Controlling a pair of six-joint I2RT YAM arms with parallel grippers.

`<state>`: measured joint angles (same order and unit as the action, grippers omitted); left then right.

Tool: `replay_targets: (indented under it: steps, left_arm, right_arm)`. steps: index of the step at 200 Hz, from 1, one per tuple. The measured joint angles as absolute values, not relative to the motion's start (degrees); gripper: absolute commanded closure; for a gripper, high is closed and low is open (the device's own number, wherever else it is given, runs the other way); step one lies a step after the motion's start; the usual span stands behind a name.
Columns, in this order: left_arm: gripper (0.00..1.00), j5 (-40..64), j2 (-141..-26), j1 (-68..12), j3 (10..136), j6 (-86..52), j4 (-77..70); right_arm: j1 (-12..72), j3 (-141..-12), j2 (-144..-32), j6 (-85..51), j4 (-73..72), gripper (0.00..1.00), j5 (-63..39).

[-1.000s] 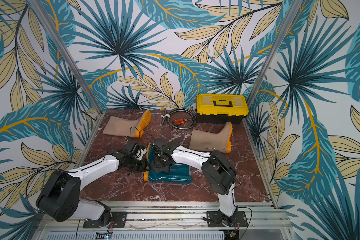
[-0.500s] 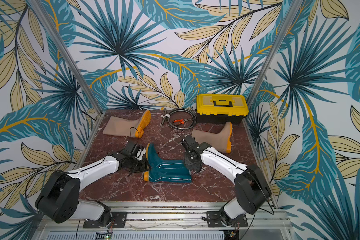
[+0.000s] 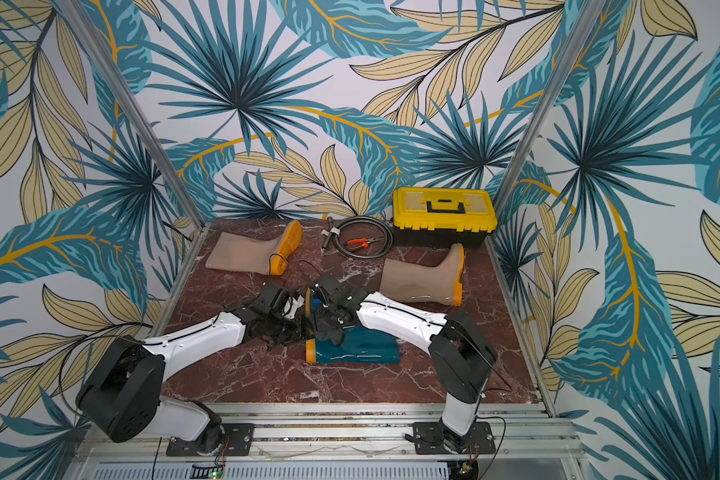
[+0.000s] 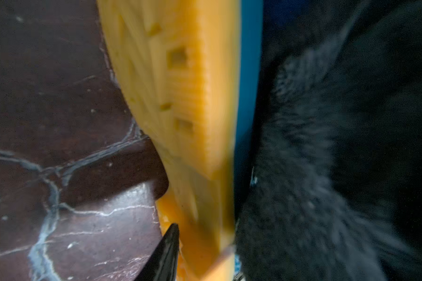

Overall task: Wipe the rubber boots with a cloth
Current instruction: Wipe the dirt off the rubber boot.

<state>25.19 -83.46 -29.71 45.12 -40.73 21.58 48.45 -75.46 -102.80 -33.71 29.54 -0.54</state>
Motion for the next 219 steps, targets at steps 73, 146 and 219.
replay_targets:
  steps: [73,146,219]
  left_arm:
    - [0.54,26.39,-83.48,-29.71,44.62,-40.49,20.6]
    - [0.54,26.85,-83.48,-29.69,44.62,-40.4,20.36]
    - [0.68,27.44,-83.48,-29.61,44.6,-40.86,20.36]
  right_arm:
    - [47.44,-68.4,-101.73,-33.56,28.86,1.0,2.57]
    - [30.3,-53.67,-87.72,-30.26,42.52,1.0,12.56]
    - [47.24,-69.78,-92.6,-33.95,38.65,1.0,3.6]
